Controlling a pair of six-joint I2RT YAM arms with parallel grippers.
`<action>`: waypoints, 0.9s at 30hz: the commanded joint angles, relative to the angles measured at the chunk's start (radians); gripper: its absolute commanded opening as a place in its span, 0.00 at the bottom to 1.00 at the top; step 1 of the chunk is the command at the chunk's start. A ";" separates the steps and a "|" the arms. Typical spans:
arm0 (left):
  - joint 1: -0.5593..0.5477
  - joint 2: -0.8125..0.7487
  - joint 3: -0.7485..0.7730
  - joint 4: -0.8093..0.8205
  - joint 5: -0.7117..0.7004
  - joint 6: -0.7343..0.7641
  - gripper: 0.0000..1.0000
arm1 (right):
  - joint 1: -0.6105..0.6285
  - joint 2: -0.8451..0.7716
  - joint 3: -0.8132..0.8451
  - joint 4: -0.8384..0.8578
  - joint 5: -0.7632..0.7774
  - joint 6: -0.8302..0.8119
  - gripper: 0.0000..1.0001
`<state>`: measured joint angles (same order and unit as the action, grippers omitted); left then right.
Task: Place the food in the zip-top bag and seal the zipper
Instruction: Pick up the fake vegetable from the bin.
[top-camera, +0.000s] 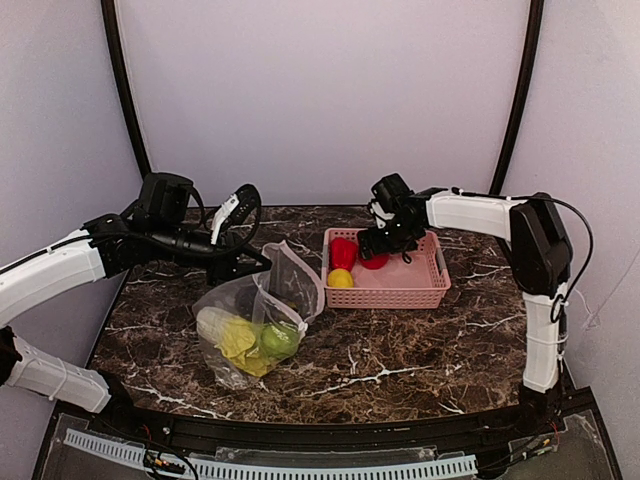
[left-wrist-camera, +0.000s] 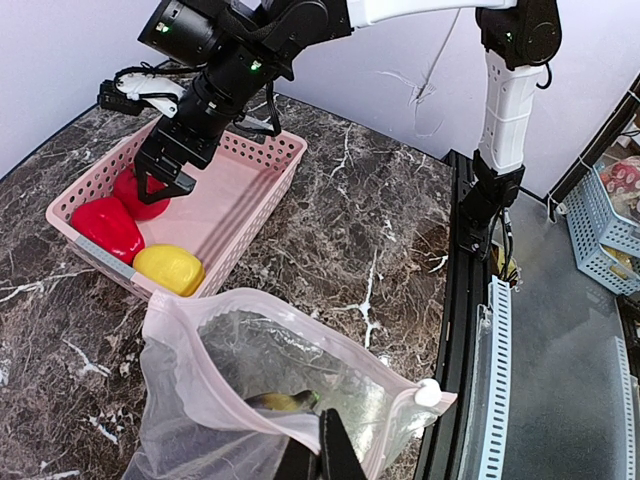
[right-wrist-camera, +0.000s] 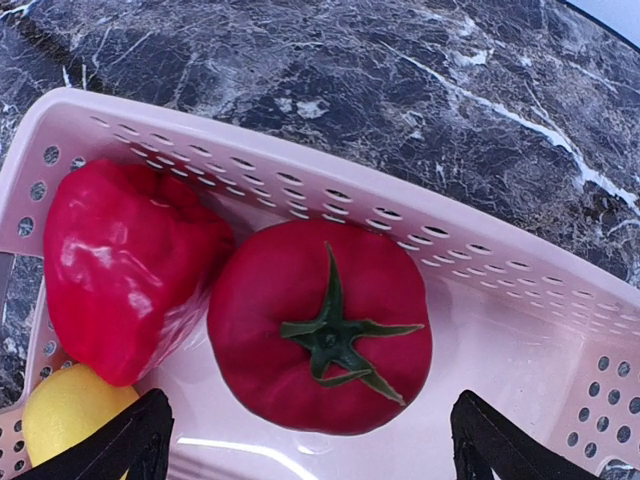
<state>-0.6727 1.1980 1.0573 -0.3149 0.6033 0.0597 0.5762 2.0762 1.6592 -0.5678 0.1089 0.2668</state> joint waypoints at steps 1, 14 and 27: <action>-0.007 -0.010 -0.006 0.019 0.009 0.005 0.01 | -0.020 0.034 0.028 0.006 0.009 0.002 0.94; -0.006 -0.012 -0.006 0.017 0.005 0.009 0.01 | -0.024 0.090 0.059 0.035 -0.012 -0.005 0.86; -0.007 -0.021 -0.006 0.015 0.003 0.011 0.01 | -0.024 0.142 0.126 0.011 -0.002 -0.002 0.80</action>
<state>-0.6727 1.1984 1.0573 -0.3149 0.6029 0.0601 0.5560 2.1918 1.7588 -0.5545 0.1017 0.2657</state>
